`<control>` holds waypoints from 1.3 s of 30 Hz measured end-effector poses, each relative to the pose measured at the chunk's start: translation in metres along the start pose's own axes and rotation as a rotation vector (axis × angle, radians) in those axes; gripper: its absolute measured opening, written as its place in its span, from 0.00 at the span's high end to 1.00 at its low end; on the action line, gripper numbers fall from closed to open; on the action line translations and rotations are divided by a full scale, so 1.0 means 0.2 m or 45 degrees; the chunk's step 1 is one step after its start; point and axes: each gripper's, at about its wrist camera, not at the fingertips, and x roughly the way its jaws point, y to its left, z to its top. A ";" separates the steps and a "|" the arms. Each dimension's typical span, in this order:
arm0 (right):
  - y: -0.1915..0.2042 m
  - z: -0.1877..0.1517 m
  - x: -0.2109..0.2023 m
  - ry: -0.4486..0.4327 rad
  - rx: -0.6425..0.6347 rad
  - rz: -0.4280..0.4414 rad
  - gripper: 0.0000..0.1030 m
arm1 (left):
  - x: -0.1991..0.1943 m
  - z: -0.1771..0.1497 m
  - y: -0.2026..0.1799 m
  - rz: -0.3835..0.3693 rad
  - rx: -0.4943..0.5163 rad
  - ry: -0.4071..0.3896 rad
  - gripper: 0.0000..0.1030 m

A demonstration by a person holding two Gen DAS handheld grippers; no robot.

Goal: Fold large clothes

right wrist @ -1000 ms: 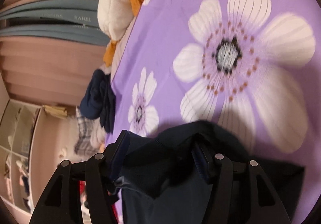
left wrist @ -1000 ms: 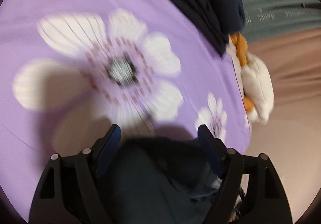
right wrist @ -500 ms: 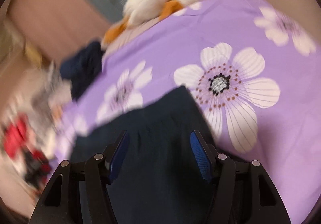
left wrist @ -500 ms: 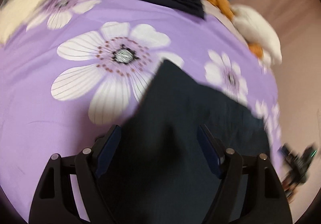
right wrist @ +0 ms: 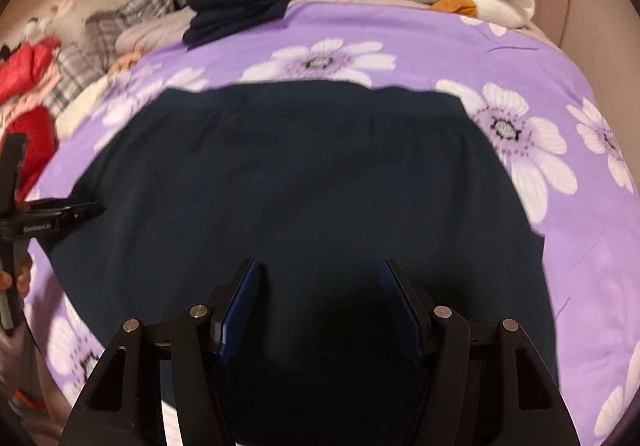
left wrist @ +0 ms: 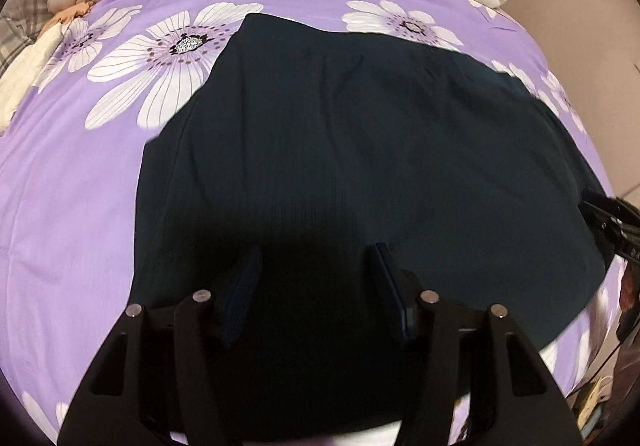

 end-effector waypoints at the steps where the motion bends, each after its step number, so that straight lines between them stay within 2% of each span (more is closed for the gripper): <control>1: 0.01 -0.02 0.00 0.007 0.000 0.003 0.37 | -0.01 -0.03 0.01 -0.009 -0.012 -0.008 0.46; 8: 0.04 -0.11 0.01 0.021 -0.045 -0.018 0.37 | -0.07 -0.07 0.07 -0.079 -0.081 -0.015 0.46; 11: 0.02 -0.09 -0.05 0.028 0.002 -0.015 0.37 | -0.12 -0.08 0.07 -0.082 -0.112 -0.032 0.45; 17: -0.07 -0.12 -0.23 -0.106 0.088 -0.109 0.37 | -0.19 -0.15 0.07 -0.033 -0.154 -0.099 0.44; 22: -0.22 -0.21 -0.18 -0.071 0.217 -0.183 0.37 | -0.19 -0.17 0.07 -0.026 -0.164 -0.109 0.44; 27: -0.26 -0.27 -0.15 -0.081 0.273 -0.144 0.37 | -0.20 -0.19 0.09 -0.030 -0.164 -0.110 0.44; 39: -0.30 -0.32 -0.19 -0.078 0.327 -0.138 0.37 | -0.23 -0.23 0.12 -0.027 -0.159 -0.112 0.44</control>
